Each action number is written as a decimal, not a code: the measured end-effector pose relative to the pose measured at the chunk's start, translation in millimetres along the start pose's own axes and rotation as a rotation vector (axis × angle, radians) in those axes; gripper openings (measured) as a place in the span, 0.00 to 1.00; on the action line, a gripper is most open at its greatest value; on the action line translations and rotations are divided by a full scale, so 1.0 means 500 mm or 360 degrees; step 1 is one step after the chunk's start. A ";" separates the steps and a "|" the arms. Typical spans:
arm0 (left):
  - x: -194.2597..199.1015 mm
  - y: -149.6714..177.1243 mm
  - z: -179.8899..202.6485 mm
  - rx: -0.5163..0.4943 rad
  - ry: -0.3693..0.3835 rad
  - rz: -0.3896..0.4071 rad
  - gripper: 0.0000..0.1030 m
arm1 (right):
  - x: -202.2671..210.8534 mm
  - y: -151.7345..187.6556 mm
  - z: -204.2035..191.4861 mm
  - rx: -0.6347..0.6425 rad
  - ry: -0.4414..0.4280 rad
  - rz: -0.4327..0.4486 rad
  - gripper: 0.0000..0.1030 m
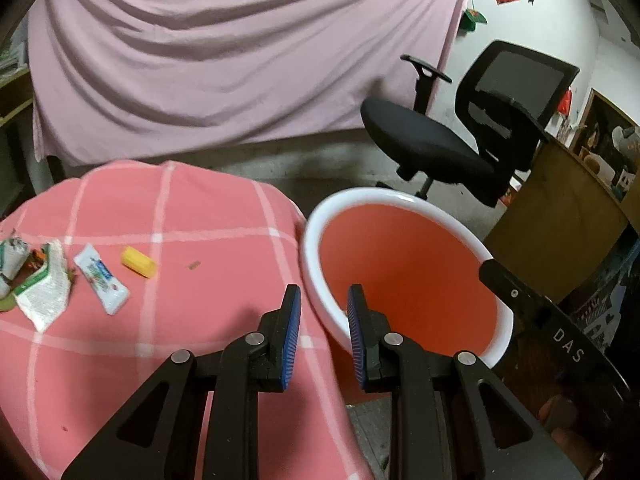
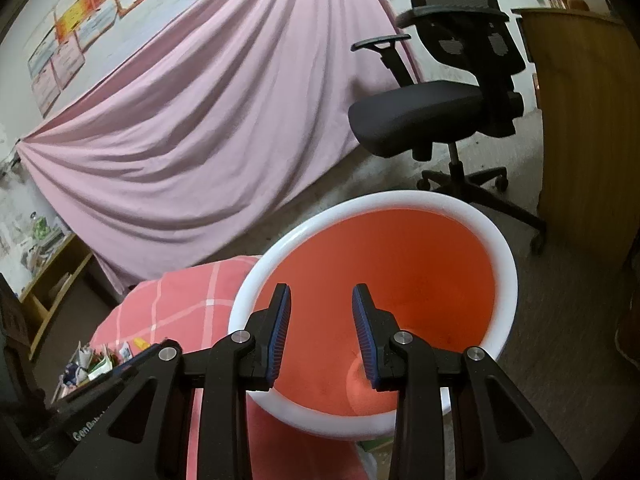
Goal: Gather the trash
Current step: 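Open both tools to drop the cup and case into the bucket, then move both tools back over the trash on the table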
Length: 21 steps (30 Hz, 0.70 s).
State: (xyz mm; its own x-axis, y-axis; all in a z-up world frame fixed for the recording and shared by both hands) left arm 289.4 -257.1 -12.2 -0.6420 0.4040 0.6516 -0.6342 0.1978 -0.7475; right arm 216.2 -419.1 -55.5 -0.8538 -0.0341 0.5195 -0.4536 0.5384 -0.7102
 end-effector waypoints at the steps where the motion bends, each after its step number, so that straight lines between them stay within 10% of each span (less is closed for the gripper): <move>1: 0.007 0.000 -0.006 0.0006 -0.0006 0.0017 0.19 | 0.002 -0.001 -0.005 0.0011 -0.0001 0.0010 0.29; 13: 0.143 0.009 -0.117 0.0042 -0.0181 0.0350 0.32 | 0.029 0.015 -0.124 0.0232 -0.0201 0.0198 0.48; 21: 0.244 0.050 -0.220 0.0106 -0.0352 0.0595 0.58 | 0.043 0.035 -0.204 0.0316 -0.0344 0.0354 0.84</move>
State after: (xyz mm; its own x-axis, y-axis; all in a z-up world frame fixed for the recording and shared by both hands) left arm 242.8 -104.6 34.3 -0.9049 0.2348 0.3550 -0.3622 0.0132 -0.9320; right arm 216.0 -324.4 -8.1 -0.9618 -0.1233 0.2444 -0.2733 0.3796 -0.8839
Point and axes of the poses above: each gripper's, at about its wrist camera, not at the fingertips, and x roughly against the way its jaws point, z to its right, y to its underside, the point moved 1 cm from there along -x, roughly the way its jaws point, and after that the axes turned 7 degrees about -x, right-handed, at the moved point
